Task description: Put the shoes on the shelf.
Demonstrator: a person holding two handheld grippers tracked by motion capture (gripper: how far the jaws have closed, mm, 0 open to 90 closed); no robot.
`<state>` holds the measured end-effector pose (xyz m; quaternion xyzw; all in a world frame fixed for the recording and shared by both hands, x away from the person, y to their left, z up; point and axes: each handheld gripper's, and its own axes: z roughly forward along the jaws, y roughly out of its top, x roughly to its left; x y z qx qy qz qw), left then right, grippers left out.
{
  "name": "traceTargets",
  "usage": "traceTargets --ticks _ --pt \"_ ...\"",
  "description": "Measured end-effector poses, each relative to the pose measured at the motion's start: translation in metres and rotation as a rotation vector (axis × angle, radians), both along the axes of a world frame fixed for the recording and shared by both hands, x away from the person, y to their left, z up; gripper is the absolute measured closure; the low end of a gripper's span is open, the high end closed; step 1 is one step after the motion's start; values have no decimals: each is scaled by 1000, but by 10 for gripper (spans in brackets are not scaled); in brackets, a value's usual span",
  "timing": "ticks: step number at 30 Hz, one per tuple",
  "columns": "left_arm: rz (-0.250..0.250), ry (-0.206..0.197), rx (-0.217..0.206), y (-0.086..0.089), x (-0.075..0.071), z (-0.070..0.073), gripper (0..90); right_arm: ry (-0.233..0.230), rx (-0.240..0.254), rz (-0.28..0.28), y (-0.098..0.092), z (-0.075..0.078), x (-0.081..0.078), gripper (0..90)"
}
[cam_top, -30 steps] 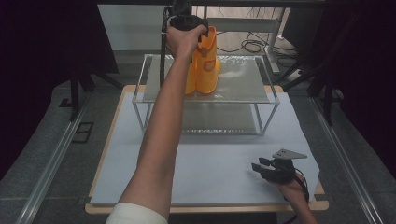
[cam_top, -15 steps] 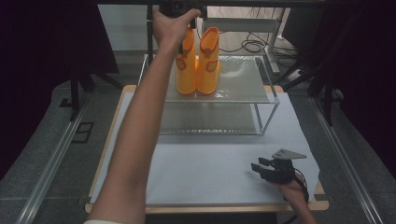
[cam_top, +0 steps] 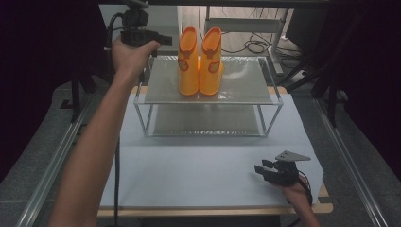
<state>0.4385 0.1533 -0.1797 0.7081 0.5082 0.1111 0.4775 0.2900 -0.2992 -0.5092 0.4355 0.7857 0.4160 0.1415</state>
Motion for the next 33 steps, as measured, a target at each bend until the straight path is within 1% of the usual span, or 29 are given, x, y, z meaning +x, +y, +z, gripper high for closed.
traceTargets --ticks 2,5,8,12,14,16,19,20,21,23,25,29,32,33 --pt "-7 9 0 6 0 -11 900 2 0 -3 0 -1 0 529" --pt "-17 27 19 10 0 -27 900 7 -3 -3 0 -1 0 529" --pt "-24 60 58 9 3 -49 900 6 -4 -2 0 -1 1 529" --pt "-44 131 103 0 11 -86 900 9 -4 0 0 -1 0 529" --pt "-61 156 132 -6 17 -103 900 7 -5 1 0 -1 1 529" --pt "-71 183 147 -14 22 -119 900 6 -5 -2 0 -1 1 529" --pt "-87 208 146 -25 28 -137 900 8 -2 -6 -1 -2 1 529" --pt "-95 212 146 -28 30 -141 900 9 0 -7 -1 -2 1 529" --pt "-86 208 139 -31 30 -143 900 9 0 -7 -1 -2 1 529" --pt "-93 209 113 -30 32 -143 900 9 -2 -6 -2 -2 1 530" --pt "-95 212 123 -31 33 -142 900 5 -3 -6 -2 -2 2 529" --pt "-101 206 122 -32 33 -143 900 8 -5 -2 0 -3 2 529" --pt "-103 205 126 -34 33 -142 900 7 -4 -1 0 -3 2 529" --pt "-106 204 133 -34 33 -141 900 8 -4 -1 0 -3 2 529"
